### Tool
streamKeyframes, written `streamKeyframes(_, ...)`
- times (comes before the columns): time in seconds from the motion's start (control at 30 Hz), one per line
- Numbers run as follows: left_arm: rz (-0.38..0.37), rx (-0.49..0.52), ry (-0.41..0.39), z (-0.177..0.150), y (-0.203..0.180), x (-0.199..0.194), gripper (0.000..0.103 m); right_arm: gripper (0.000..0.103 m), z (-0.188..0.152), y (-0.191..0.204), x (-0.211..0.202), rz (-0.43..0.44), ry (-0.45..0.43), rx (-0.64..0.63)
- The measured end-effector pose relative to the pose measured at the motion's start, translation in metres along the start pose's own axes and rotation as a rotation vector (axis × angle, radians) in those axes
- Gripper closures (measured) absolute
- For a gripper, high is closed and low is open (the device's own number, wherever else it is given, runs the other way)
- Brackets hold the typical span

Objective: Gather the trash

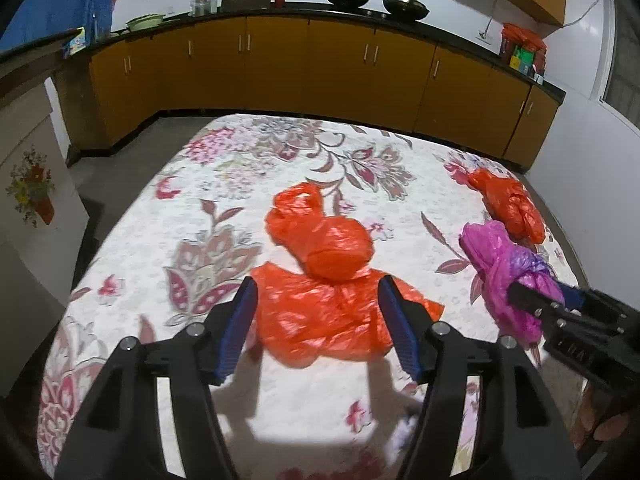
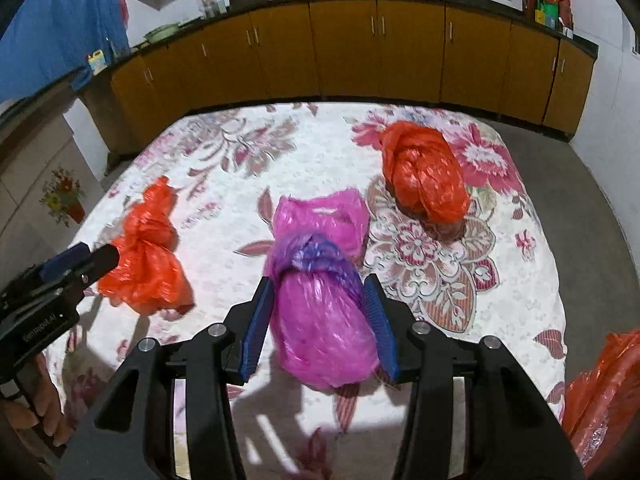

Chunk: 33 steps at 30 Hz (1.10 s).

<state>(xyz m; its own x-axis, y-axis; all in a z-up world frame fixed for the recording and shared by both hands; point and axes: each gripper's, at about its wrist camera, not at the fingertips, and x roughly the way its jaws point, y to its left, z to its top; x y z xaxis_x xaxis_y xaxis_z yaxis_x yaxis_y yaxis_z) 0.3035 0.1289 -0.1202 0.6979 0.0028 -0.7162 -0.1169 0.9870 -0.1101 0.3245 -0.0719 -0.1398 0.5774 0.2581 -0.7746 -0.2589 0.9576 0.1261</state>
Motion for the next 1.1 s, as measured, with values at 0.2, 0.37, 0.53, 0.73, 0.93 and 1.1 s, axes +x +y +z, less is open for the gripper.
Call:
streamKeyframes(0.2,0.004,0.002,0.042,0.003,-0.009,0.019,0.040,0.067,-0.005,-0.005,0.001,0.027,0.004,0.035)
streamKeyframes(0.37,-0.007,-0.010,0.066,0.004,-0.011,0.028,0.040,0.068,-0.012,-0.020,-0.023,0.043,-0.037,0.082)
streamKeyframes(0.53,-0.004,-0.020,0.077,0.004,-0.015,0.032,0.040,0.068,-0.020,-0.032,-0.040,0.044,-0.056,0.117)
streamKeyframes(0.73,-0.003,-0.032,0.056,0.005,-0.010,0.023,0.040,0.068,-0.033,-0.042,-0.058,0.029,-0.088,0.136)
streamKeyframes(0.93,0.004,-0.039,0.053,0.005,0.000,0.021,0.040,0.068,-0.039,-0.050,-0.073,0.004,-0.122,0.141)
streamKeyframes(1.1,0.012,-0.029,0.059,0.003,-0.005,0.025,0.040,0.068,-0.038,-0.051,-0.065,-0.001,-0.111,0.148)
